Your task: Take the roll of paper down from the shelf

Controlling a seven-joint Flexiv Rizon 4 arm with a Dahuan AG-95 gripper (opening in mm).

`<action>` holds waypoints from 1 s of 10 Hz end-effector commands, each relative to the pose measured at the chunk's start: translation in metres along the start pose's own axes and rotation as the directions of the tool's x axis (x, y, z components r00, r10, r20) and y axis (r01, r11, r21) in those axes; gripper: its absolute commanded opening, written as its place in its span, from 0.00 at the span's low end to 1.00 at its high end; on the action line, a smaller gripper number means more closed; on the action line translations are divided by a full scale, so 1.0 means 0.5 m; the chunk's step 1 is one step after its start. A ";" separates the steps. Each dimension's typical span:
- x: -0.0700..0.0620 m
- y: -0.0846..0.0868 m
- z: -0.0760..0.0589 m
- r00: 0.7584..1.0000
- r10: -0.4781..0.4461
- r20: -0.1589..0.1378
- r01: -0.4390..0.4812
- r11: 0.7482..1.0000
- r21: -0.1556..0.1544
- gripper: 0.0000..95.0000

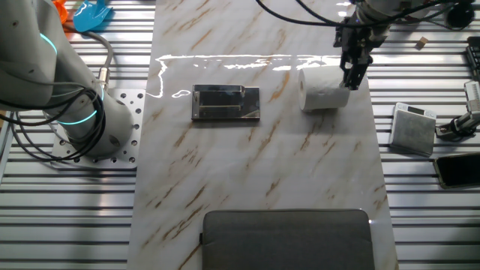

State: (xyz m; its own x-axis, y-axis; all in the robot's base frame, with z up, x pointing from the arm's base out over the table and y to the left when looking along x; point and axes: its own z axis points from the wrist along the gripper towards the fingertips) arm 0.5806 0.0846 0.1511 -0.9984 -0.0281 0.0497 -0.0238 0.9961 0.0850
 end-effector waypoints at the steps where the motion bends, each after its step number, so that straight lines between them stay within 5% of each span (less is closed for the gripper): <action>1: -0.007 0.006 0.010 1.000 0.003 -0.002 -0.003 1.000 0.000 1.00; 10: -0.017 0.003 0.092 1.000 0.000 0.021 0.000 1.000 0.002 1.00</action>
State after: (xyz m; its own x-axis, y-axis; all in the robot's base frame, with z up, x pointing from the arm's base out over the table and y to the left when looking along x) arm 0.5864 0.0901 0.1028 -0.9992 -0.0277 0.0275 -0.0254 0.9962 0.0832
